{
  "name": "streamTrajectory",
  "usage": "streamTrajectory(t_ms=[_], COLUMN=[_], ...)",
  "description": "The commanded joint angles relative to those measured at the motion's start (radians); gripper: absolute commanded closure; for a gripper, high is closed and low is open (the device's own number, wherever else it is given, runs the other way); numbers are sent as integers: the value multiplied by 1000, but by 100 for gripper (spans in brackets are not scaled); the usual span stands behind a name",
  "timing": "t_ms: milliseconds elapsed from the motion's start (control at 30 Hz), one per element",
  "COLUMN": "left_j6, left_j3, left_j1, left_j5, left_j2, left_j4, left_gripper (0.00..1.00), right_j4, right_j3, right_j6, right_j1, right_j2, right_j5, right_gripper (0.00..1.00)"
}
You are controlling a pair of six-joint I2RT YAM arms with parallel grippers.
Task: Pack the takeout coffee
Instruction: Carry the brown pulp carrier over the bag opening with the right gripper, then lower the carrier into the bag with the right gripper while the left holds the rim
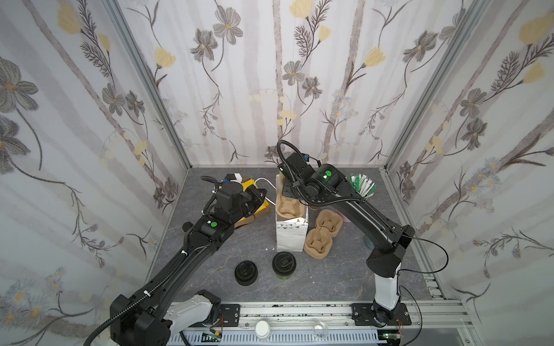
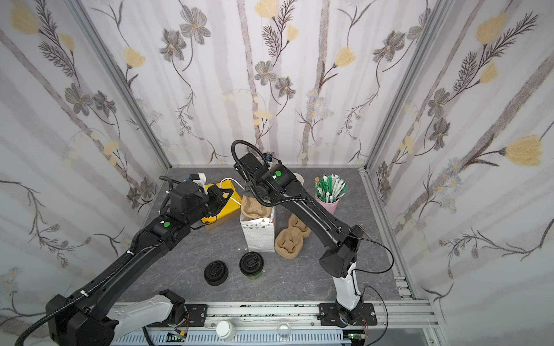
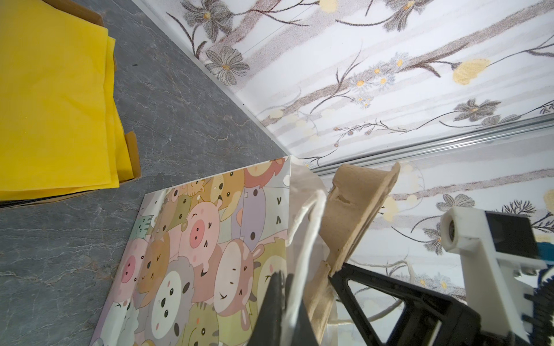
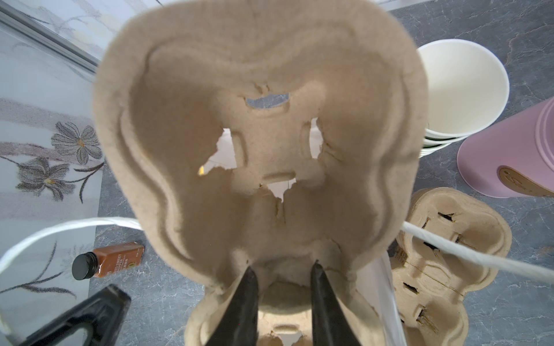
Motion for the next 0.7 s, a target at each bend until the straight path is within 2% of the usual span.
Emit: streamTrajectory(t_ms=[0, 200, 667], left_j6=[0, 2, 3], left_j3=[-5, -5, -7], left_j1=[-1, 0, 0], left_j5=[-2, -2, 3], left_j2=[-4, -6, 0], left_j4=[38, 41, 49], left_gripper=[100, 100, 100], right_j4=[-31, -85, -107], right_j3=[6, 7, 6], right_j6=[2, 15, 40], right_j1=[2, 1, 3], right_j2=[9, 13, 45], right_j5=[-10, 3, -80], right_gripper=[76, 76, 76])
